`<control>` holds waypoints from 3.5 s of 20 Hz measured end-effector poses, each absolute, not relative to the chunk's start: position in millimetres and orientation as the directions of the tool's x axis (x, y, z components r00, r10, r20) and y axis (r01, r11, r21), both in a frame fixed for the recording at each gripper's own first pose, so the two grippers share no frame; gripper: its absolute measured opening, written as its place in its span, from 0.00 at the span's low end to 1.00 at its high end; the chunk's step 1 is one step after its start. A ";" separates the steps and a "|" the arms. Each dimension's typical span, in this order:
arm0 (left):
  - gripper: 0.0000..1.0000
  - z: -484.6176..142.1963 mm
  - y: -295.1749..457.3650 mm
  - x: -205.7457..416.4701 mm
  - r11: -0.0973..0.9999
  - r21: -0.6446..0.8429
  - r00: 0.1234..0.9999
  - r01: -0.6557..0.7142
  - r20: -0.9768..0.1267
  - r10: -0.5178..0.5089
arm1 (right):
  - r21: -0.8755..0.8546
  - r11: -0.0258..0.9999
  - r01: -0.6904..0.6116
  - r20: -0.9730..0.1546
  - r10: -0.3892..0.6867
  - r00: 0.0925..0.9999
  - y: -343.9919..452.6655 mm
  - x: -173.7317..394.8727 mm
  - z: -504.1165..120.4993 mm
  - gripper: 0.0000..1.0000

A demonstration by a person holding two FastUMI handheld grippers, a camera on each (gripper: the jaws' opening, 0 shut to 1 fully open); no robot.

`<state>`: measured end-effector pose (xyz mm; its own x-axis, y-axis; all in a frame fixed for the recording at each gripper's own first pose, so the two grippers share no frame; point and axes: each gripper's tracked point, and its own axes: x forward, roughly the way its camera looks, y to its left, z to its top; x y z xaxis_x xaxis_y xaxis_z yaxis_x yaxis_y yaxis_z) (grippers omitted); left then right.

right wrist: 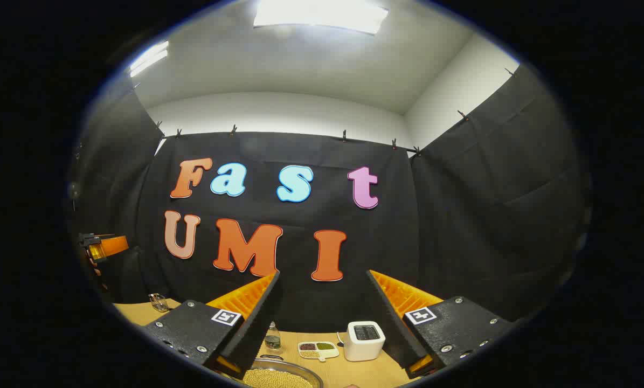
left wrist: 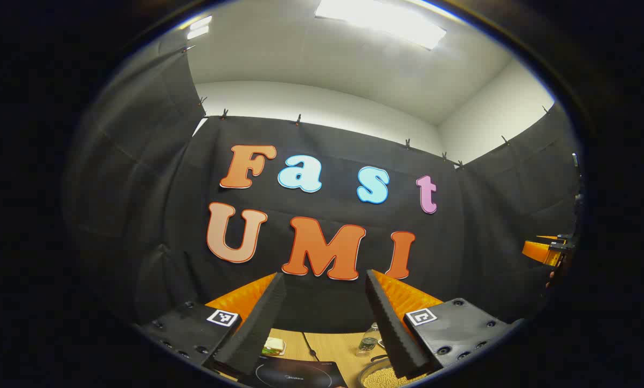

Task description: First push the handle of the pot to place it horizontally, then grasp the pot with both hands and set it on the induction cooktop.

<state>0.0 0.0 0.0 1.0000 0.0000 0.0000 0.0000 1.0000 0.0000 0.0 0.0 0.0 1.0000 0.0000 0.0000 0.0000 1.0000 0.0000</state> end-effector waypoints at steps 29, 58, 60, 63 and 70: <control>0.97 0.1 -18.4 -13.0 0.999 0.039 1.000 0.004 0.003 -0.005 | 0.022 0.998 -0.059 -0.068 0.061 0.996 1.0 -16.9 -28.9 0.95; 0.97 -39.7 22.4 -19.6 0.995 0.075 0.995 -0.060 -0.077 0.065 | 0.332 0.882 -0.335 -0.830 0.442 0.340 159.4 -123.7 -335.4 0.09; 0.97 -39.9 28.1 -19.9 0.995 0.074 0.994 -0.072 -0.076 0.077 | 0.392 0.865 -0.315 -0.850 0.471 0.235 167.2 -142.0 -353.4 0.04; 0.97 -43.9 30.0 -18.0 0.995 0.068 0.994 -0.073 -0.080 0.079 | 0.425 0.855 -0.297 -0.866 0.479 0.141 173.5 -155.0 -374.3 0.00; 0.97 -53.5 30.0 -13.3 0.995 0.063 0.992 -0.073 -0.099 0.079 | 0.487 0.835 -0.254 -0.864 0.503 -0.002 179.0 -188.6 -389.4 0.00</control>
<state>-13.3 30.0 -53.5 0.9919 0.0792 -0.0993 -0.0731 0.9953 0.0635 -188.6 179.0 -389.4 -0.0017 0.5034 -0.8640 -0.2542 0.8354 0.4873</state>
